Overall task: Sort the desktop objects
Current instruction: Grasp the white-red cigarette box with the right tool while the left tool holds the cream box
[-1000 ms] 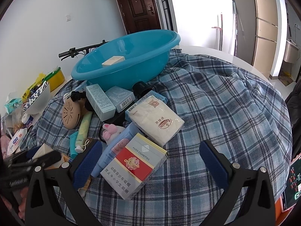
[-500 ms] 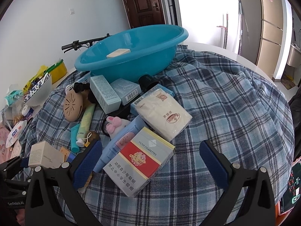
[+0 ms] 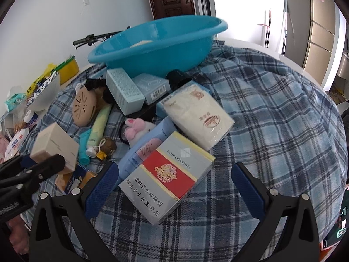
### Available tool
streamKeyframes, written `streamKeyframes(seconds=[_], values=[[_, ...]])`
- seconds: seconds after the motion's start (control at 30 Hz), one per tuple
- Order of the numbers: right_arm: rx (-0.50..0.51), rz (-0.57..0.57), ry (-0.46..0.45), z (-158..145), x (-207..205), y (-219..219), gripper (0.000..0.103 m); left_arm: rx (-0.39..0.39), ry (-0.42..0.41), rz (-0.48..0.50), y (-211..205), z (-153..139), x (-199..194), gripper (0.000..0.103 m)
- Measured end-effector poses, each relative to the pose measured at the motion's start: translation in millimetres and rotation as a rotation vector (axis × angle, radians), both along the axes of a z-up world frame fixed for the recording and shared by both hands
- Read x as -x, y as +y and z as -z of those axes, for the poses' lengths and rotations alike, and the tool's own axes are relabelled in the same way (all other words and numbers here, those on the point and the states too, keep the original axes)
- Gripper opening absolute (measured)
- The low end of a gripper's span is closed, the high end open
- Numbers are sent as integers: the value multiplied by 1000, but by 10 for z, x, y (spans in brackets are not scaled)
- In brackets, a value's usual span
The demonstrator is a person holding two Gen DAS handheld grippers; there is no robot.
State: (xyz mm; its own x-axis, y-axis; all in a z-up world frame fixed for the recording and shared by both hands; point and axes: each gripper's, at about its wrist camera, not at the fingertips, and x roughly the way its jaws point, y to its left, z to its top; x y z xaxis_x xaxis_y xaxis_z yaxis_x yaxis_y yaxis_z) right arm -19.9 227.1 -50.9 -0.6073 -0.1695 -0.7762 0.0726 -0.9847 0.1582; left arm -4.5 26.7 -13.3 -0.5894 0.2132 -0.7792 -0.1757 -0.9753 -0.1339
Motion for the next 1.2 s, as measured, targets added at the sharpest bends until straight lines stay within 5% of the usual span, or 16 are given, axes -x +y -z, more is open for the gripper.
streamKeyframes(seconds=[0.23, 0.27, 0.47, 0.6, 0.67, 0.7, 0.8, 1.0, 1.2], values=[[33, -7, -41, 170, 79, -5, 101, -9, -25, -24, -93, 66, 9, 62], [34, -8, -34, 163, 66, -4, 83, -9, -26, -24, -96, 69, 6, 62], [76, 7, 32, -55, -15, 86, 34, -8, -21, -13, -65, 55, -24, 62], [34, -6, 32, -137, -22, 107, 36, -8, -18, -15, -64, 49, -28, 62], [-3, -7, 16, -95, -14, 69, 72, -5, -17, -16, -62, 49, -28, 62], [-5, -5, 10, -72, -14, 58, 76, -3, -18, -16, -58, 51, -28, 62], [15, -31, -2, -2, -34, -22, 77, 2, -19, -14, -51, 50, -30, 62], [-237, -43, 5, 158, -20, -272, 77, -1, -25, -17, -67, 63, -31, 62], [-147, -25, 8, 112, 10, -121, 56, -5, -25, -8, -69, 66, -40, 62]])
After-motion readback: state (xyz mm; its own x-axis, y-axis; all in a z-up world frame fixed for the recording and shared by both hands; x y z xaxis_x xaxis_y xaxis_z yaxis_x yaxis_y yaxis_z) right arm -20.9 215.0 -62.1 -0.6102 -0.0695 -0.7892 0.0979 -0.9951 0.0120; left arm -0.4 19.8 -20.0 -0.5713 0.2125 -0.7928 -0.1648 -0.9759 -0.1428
